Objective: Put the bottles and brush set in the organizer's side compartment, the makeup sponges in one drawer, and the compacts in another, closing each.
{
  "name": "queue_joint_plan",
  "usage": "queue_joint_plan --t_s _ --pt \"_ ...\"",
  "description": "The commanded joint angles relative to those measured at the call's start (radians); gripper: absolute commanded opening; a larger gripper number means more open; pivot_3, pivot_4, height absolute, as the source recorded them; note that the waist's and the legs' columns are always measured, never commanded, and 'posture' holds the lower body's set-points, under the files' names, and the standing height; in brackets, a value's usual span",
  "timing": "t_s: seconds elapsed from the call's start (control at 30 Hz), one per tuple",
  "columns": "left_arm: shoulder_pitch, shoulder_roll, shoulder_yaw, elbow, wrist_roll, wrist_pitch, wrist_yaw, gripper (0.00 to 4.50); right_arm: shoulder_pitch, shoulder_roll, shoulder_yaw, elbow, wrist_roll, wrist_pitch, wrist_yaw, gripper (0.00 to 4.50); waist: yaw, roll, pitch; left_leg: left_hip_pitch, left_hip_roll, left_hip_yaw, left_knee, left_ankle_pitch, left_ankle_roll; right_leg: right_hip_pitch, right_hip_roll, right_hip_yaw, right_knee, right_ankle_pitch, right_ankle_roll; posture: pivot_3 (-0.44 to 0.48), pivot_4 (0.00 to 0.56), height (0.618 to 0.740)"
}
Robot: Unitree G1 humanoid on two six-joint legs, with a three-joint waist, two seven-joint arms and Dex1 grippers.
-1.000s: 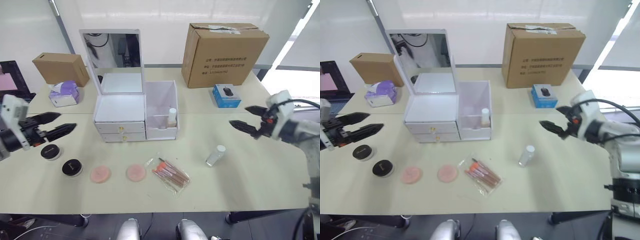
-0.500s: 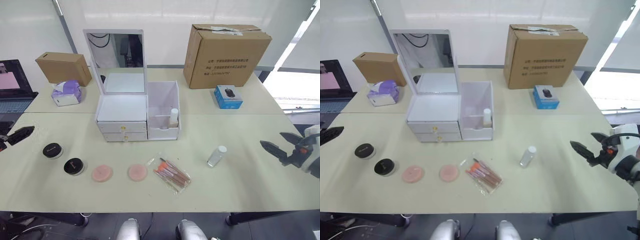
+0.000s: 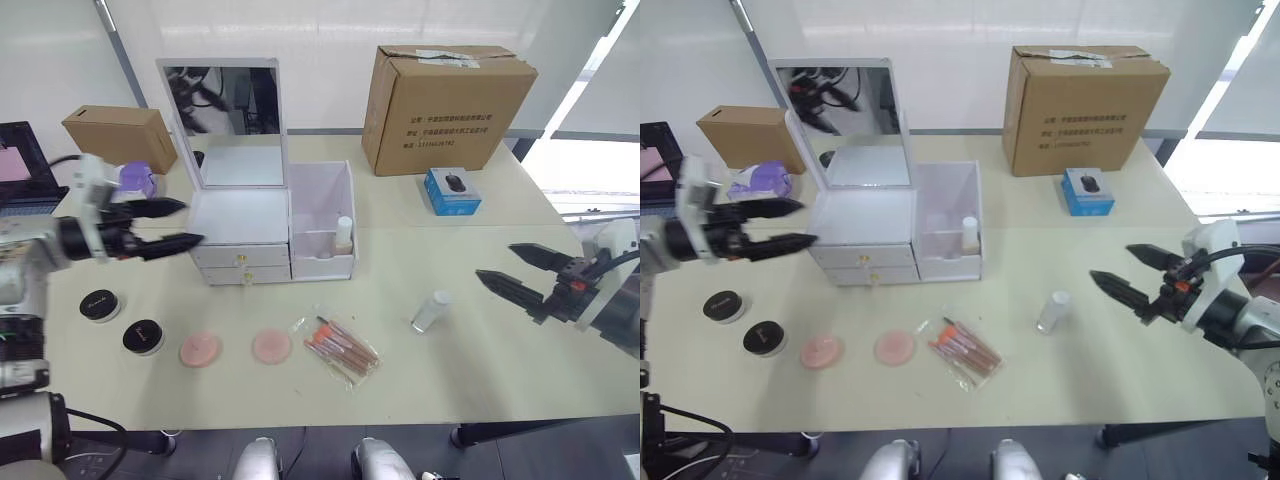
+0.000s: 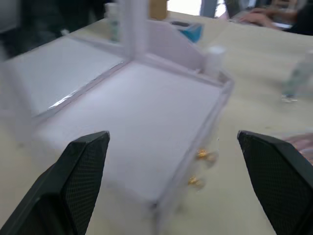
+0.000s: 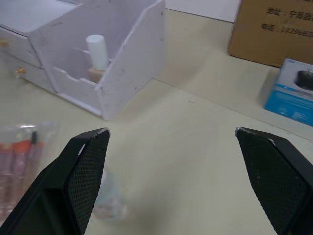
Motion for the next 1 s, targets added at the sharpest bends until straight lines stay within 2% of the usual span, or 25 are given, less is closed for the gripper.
queue_joint_plan --t_s 0.03,0.1,0.2,0.43,0.73,0.87,1.0 --pt "-0.031 -0.004 -0.071 -0.190 -0.099 0.136 -0.063 4.50 0.016 -0.037 -0.013 -0.147 0.091 0.062 -0.023 4.45 -0.002 0.000 0.000 0.000 0.000 0.000 0.000 0.000 0.000 0.000 0.000 0.000 0.000 0.000 0.000 0.000 0.150 0.740" --pt "-0.073 -0.038 -0.136 -0.264 -0.135 0.172 -0.095 4.50 0.074 -0.062 0.022 -0.217 0.069 0.078 -0.027 4.45 -0.006 -0.001 0.000 0.001 0.000 -0.004 0.000 0.000 0.000 0.001 0.002 0.000 -0.001 0.000 0.000 0.000 0.150 0.740" --pt "-0.095 -0.054 -0.172 -0.311 -0.141 0.183 -0.115 4.50 0.094 -0.037 0.042 -0.227 0.061 0.074 -0.081 4.45 0.009 -0.001 0.000 -0.001 -0.001 -0.006 0.001 0.000 0.000 0.001 0.002 -0.001 -0.002 0.000 0.000 0.000 0.150 0.740" --pt "-0.128 -0.080 -0.170 -0.371 -0.182 0.227 -0.079 4.50 0.119 -0.002 0.134 -0.172 -0.034 0.004 -0.125 4.45 0.004 -0.001 0.000 -0.001 -0.002 -0.010 0.003 0.000 0.000 0.001 0.004 0.001 -0.001 0.000 0.000 0.000 0.150 0.740" --pt "-0.117 -0.075 -0.159 -0.409 -0.183 0.241 -0.038 4.50 0.119 0.035 0.212 -0.085 -0.114 -0.092 -0.106 4.45 0.006 -0.001 0.000 -0.001 -0.006 -0.015 0.003 0.000 0.000 0.001 0.004 0.001 -0.001 0.000 0.000 0.000 0.150 0.740" --pt "-0.090 -0.063 -0.159 -0.437 -0.183 0.241 -0.031 4.50 0.113 0.069 0.237 -0.044 -0.128 -0.128 -0.103 3.57 0.005 -0.001 0.000 -0.001 -0.007 -0.016 0.003 0.000 0.000 0.001 0.004 0.001 -0.001 0.000 0.000 0.000 0.150 0.740" --pt "-0.071 -0.063 -0.157 -0.445 -0.180 0.234 -0.018 4.50 0.104 0.094 0.251 -0.035 -0.131 -0.151 -0.101 2.16 0.006 -0.001 0.000 -0.001 -0.007 -0.016 0.003 0.000 0.000 0.001 0.004 0.001 -0.001 0.000 0.000 0.000 0.150 0.740"
